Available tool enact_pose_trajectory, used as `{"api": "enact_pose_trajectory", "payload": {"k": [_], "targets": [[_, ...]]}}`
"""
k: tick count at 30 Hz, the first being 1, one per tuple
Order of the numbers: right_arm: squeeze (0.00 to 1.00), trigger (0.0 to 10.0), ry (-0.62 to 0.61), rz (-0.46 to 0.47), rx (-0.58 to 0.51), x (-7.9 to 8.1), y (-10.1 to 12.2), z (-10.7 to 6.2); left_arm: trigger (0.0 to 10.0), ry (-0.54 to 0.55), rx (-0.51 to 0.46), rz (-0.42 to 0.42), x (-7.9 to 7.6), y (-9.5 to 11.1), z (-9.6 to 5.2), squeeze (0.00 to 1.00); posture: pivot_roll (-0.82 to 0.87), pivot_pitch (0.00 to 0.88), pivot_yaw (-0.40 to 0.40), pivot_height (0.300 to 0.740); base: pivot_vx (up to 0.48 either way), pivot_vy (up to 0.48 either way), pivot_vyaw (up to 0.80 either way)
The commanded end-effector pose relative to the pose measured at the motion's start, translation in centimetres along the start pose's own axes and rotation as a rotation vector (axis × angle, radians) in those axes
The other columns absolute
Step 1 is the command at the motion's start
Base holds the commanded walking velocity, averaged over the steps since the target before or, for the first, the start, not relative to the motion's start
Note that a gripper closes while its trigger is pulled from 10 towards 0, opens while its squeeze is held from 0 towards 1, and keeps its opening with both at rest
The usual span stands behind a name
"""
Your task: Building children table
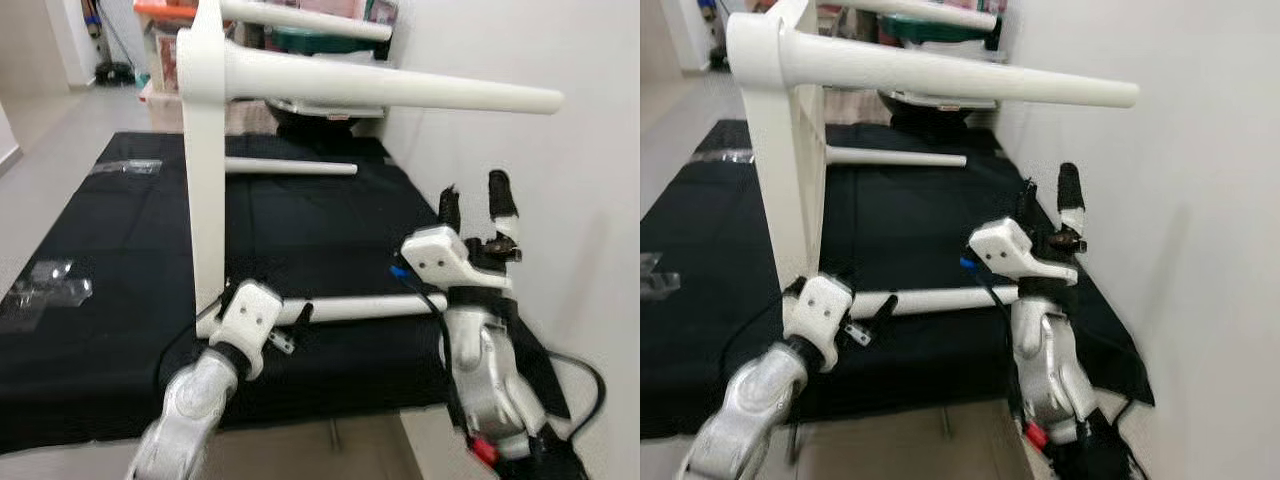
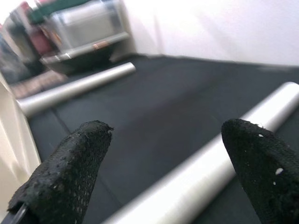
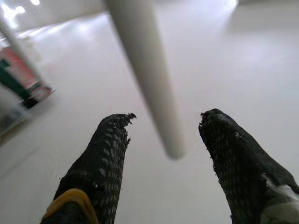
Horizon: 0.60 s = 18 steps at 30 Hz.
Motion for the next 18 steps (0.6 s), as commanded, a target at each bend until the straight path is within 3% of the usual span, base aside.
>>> {"api": "enact_pose_trajectory", "payload": {"k": [1, 7, 8, 9, 10, 15, 16, 18], "targets": [[0.0, 10.0, -0.049, -0.071, -0.004, -0.4, -0.4, 0.7, 10.0, 0.012, 0.003, -0.012, 0.2, -0.2, 0.4, 0.0, 0.1, 0.024, -0.089, 0.74, 0.0, 0.0, 0.0], [0.0, 10.0, -0.073, -0.147, -0.054, 0.0, 0.0, 2.7, 10.0, 0.015, -0.003, 0.002, 0.2, 0.0, 1.2, 0.0, 0.1, 0.037, -0.092, 0.74, 0.0, 0.0, 0.0], [0.4, 10.0, -0.069, -0.164, -0.065, 0.4, 0.0, 3.5, 10.0, 0.015, -0.002, 0.003, 0.2, -0.2, 1.4, 0.0, 0.1, 0.037, -0.092, 0.74, 0.0, 0.0, 0.0], [0.4, 10.0, -0.069, -0.164, -0.065, 0.4, 0.0, 3.5, 10.0, 0.015, -0.002, 0.003, 0.2, -0.2, 1.4, 0.0, 0.1, 0.037, -0.092, 0.74, 0.0, 0.0, 0.0], [1.0, 10.0, -0.07, -0.162, -0.067, 0.6, 0.1, 4.0, 10.0, 0.015, 0.002, -0.001, 0.1, -0.3, 1.3, 0.0, 0.11, 0.041, -0.097, 0.74, 0.0, 0.0, 0.0], [1.0, 10.0, -0.072, -0.162, -0.068, 0.7, 0.1, 4.3, 10.0, 0.015, 0.004, -0.003, 0.0, -0.4, 1.2, 0.0, 0.11, 0.041, -0.097, 0.74, 0.0, 0.0, 0.0], [0.0, 10.0, -0.074, -0.166, -0.07, 0.9, 0.2, 4.8, 10.0, 0.016, 0.006, -0.005, -0.1, -0.5, 1.1, 0.0, 0.11, 0.044, -0.104, 0.74, 0.0, 0.0, 0.0], [0.0, 10.0, -0.094, -0.194, -0.077, 1.3, 0.5, 6.1, 10.0, 0.018, 0.014, -0.008, -0.2, -0.8, 0.8, 0.0, 0.11, 0.046, -0.108, 0.74, 0.0, 0.0, 0.0]]}}
Point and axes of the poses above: a point about 5 cm out from each wrist's last joint towards the gripper, its own z axis pointing out of the wrist towards the gripper, its own y axis along the axis of the wrist's last joint, x = y × z, the point moved 3 cm from there along z, pointing out of the wrist towards the gripper, and after that the axes turned 7 degrees about -z, right-handed, at the moved point
